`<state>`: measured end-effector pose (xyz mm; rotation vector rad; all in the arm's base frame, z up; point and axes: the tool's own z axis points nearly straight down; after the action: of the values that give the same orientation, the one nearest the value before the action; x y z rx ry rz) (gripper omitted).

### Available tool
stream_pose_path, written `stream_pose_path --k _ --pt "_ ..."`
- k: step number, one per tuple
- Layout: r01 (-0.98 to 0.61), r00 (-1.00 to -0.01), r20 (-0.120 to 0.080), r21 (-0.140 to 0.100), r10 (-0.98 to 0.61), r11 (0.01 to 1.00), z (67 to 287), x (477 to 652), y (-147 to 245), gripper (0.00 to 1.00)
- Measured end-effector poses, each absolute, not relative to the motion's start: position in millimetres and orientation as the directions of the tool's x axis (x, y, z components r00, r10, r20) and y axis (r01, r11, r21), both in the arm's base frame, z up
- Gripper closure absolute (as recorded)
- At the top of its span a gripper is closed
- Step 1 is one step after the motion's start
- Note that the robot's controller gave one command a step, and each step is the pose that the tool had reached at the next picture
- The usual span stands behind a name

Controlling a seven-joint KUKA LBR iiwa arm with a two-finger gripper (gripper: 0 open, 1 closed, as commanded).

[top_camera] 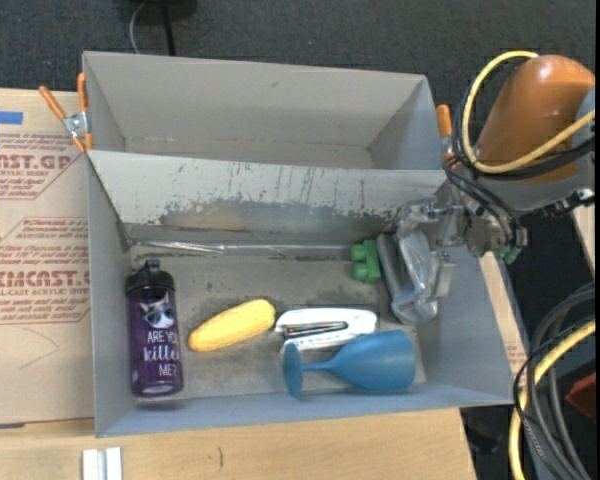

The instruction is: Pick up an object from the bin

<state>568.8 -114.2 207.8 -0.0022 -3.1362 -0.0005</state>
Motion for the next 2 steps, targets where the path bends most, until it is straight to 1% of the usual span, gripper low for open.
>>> stream_pose_path --k 1,2 --pt "0.000 -1.000 -0.002 -0.001 0.000 1.000 213 570.2 -114 0.00" --pt "0.064 -0.998 -0.007 -0.001 0.064 0.998 178 549.5 -93 0.00"
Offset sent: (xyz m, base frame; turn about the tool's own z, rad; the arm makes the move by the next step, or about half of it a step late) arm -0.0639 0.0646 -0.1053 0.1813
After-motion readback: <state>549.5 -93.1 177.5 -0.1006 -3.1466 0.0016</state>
